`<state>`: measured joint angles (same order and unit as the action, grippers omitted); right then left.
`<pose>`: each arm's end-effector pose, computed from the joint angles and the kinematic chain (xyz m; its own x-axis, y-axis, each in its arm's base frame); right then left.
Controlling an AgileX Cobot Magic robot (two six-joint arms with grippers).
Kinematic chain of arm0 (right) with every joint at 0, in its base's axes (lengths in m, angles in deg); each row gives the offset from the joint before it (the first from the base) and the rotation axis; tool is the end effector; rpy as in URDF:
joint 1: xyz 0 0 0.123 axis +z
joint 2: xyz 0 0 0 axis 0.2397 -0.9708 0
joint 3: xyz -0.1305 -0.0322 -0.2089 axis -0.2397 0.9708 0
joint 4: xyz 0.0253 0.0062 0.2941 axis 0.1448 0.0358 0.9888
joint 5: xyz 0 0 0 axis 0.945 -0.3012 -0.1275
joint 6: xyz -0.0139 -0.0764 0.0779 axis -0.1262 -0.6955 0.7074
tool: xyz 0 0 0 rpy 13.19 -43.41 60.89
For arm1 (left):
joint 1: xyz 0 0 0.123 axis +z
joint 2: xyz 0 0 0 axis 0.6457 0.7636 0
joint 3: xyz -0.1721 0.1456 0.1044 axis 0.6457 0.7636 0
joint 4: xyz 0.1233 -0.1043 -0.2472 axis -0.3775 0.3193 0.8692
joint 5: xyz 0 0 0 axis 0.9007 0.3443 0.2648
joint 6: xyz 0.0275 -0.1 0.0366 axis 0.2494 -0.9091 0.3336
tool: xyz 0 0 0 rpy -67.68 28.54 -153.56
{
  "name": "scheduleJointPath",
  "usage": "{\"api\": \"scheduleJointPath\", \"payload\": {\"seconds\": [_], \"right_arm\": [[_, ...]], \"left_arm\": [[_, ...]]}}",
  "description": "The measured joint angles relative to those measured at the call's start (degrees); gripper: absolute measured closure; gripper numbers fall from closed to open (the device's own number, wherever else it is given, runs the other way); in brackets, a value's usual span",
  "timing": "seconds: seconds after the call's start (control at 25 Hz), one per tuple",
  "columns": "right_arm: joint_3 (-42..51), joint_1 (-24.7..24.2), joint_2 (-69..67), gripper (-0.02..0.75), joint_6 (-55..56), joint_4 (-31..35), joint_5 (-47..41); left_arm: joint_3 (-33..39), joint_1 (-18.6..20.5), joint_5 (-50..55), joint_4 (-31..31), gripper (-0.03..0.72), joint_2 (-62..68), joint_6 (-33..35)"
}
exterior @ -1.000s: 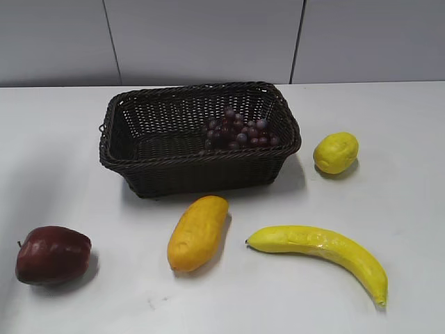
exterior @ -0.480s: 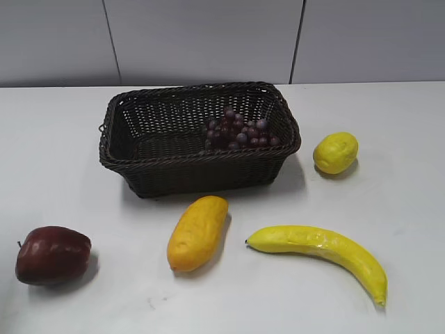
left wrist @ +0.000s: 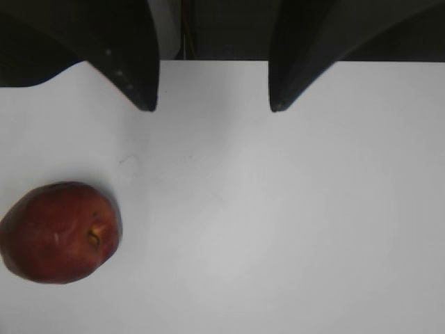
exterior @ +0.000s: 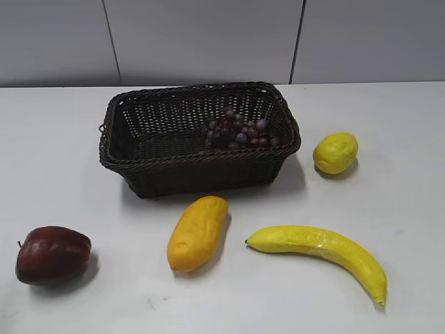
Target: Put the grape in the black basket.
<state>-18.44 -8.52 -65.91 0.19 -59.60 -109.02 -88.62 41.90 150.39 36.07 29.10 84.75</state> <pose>0.0872 0.0068 0.2916 -0.4321 -0.1001 -0.8963 -0.1073 0.9925 -0.0591 0.1923 -0.0008 0.2368 -0.9106 0.1014 -0.4006 0.1118 0.9937 -0.0025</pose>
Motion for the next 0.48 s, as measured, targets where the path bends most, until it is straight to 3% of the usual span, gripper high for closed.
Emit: {"api": "scheduleJointPath", "payload": {"seconds": [0.48], "right_arm": [[0.0,0.0,0.0,0.238,0.0,0.0,0.0]], "left_arm": [[9.6,0.0,-2.8,0.2,0.216,-26.9,-0.7]]}}
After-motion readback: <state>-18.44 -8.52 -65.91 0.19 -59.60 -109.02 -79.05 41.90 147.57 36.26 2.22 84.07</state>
